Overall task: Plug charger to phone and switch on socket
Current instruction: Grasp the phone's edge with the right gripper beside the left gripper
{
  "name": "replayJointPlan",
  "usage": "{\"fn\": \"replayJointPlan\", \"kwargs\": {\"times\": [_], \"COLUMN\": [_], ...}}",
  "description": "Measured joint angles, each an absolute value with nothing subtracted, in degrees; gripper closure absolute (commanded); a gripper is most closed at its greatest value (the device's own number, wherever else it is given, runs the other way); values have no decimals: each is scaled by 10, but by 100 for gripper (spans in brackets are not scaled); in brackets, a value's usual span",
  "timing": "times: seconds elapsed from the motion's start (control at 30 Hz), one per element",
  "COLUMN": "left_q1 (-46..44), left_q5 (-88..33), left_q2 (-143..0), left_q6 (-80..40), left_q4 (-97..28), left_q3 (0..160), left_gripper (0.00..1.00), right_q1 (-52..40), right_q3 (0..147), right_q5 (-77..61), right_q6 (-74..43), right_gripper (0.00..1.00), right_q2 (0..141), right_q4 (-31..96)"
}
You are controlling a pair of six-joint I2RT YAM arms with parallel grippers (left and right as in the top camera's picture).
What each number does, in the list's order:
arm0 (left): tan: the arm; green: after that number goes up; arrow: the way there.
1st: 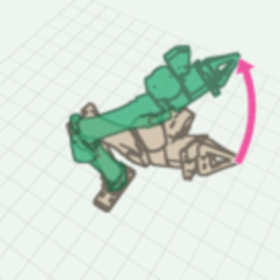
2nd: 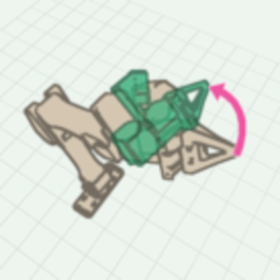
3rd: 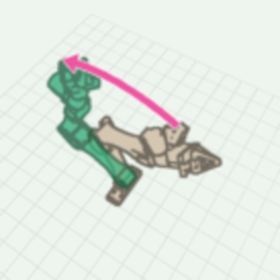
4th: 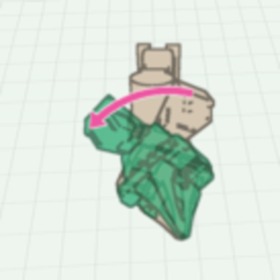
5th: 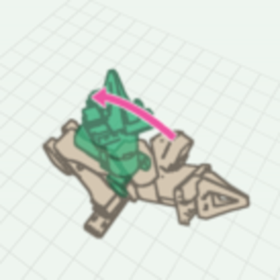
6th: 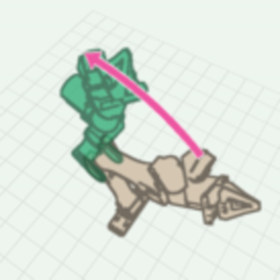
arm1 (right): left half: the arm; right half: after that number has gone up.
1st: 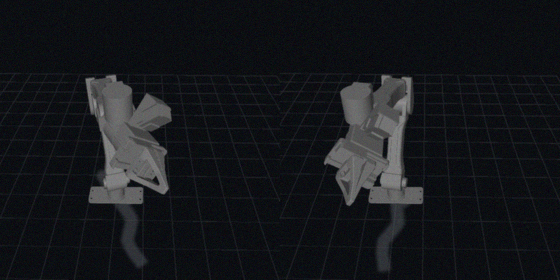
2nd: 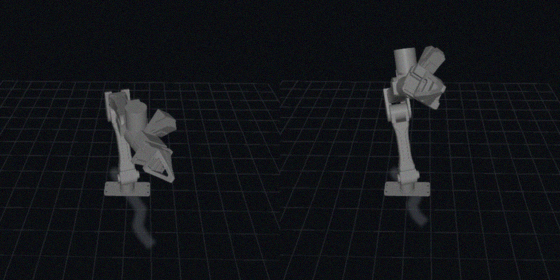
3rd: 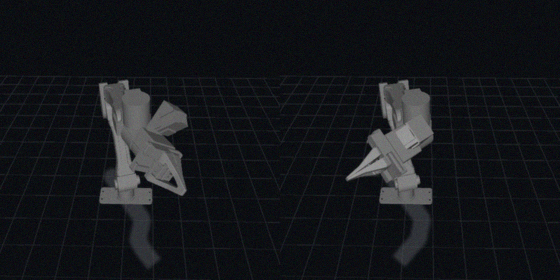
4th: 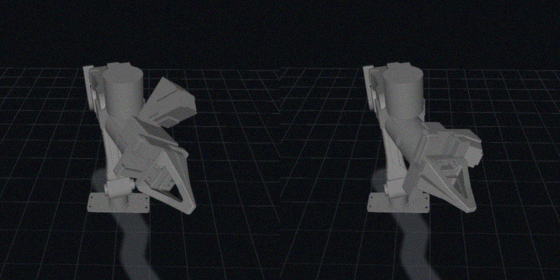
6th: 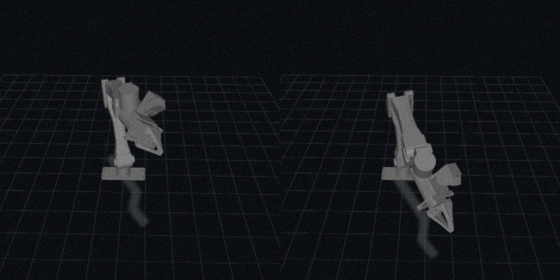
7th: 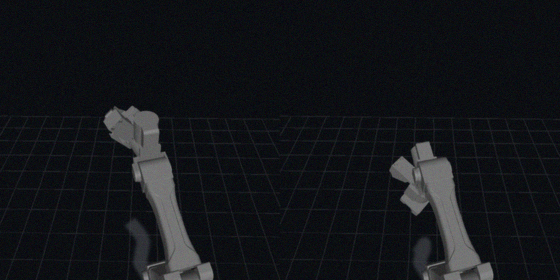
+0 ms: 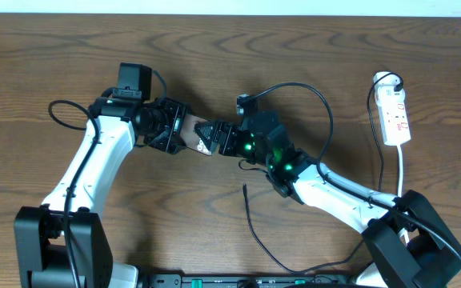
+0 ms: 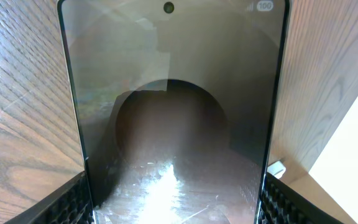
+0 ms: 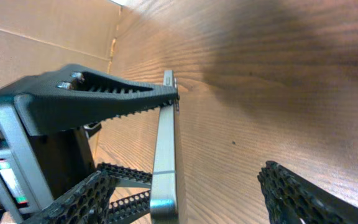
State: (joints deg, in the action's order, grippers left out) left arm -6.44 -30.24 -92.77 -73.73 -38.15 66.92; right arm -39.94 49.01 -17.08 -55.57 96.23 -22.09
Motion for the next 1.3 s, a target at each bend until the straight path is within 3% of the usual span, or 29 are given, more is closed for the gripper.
{"fn": "replayJointPlan", "kwargs": {"times": [0.37,0.53,0.83,1.3], "left_q1": [-67,-71,-101,-110], "left_q5": [-300,-300,-298,-298], "left_q2": [-928,-928,-928,-928], "left_q6": [-738,-738,-738,-738], "left_q4": [-382,-382,-382,-382], "left_q3": [669,669,669,669], "left_gripper": [93,93,93,93], "right_q1": [-423,-426,-427,-428], "right_q3": [490,490,490,490], "right_q5": [-164,-161,-159,-153], "right_q6": [-565,-568,-569,-569], "right_gripper": [29,40,41,57], "right_q2": [962,962,962,962], "right_q4": [-204,-201,-194,-181]}}
